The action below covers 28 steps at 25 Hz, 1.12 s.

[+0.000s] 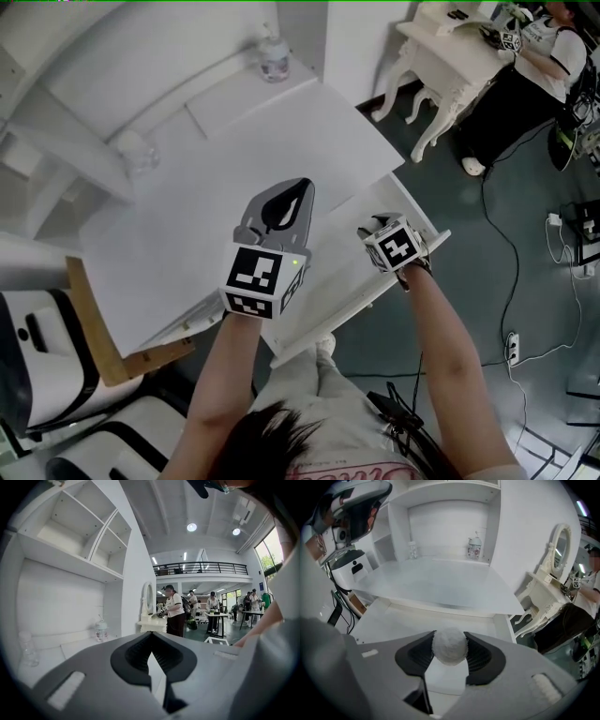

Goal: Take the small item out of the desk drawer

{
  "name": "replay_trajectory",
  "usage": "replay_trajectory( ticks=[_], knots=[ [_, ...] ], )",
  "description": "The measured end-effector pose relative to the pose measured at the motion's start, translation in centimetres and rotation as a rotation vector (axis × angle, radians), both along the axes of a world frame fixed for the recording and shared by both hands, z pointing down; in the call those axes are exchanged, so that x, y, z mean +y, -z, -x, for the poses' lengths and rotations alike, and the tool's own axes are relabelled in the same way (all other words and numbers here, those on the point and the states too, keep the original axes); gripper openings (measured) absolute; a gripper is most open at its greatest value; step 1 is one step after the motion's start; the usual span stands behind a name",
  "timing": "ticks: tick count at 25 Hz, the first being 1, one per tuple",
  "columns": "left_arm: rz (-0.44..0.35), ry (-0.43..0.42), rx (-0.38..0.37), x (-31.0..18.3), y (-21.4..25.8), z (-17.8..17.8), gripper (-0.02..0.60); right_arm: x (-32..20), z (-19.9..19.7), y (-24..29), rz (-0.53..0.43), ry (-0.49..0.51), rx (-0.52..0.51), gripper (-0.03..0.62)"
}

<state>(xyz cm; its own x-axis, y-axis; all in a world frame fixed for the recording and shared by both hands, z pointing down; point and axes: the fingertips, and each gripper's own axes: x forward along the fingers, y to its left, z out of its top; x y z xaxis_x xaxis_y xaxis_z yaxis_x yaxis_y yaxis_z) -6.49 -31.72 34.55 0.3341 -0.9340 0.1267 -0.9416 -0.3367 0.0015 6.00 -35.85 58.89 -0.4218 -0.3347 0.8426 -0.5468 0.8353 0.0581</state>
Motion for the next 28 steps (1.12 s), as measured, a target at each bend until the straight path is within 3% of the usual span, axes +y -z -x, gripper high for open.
replay_trajectory(
  ticks=[28],
  knots=[
    [-0.111,0.176,-0.017,7.4,4.7,2.8,0.015,7.3,3.9,15.8,-0.275,0.166,-0.226,0.173]
  ],
)
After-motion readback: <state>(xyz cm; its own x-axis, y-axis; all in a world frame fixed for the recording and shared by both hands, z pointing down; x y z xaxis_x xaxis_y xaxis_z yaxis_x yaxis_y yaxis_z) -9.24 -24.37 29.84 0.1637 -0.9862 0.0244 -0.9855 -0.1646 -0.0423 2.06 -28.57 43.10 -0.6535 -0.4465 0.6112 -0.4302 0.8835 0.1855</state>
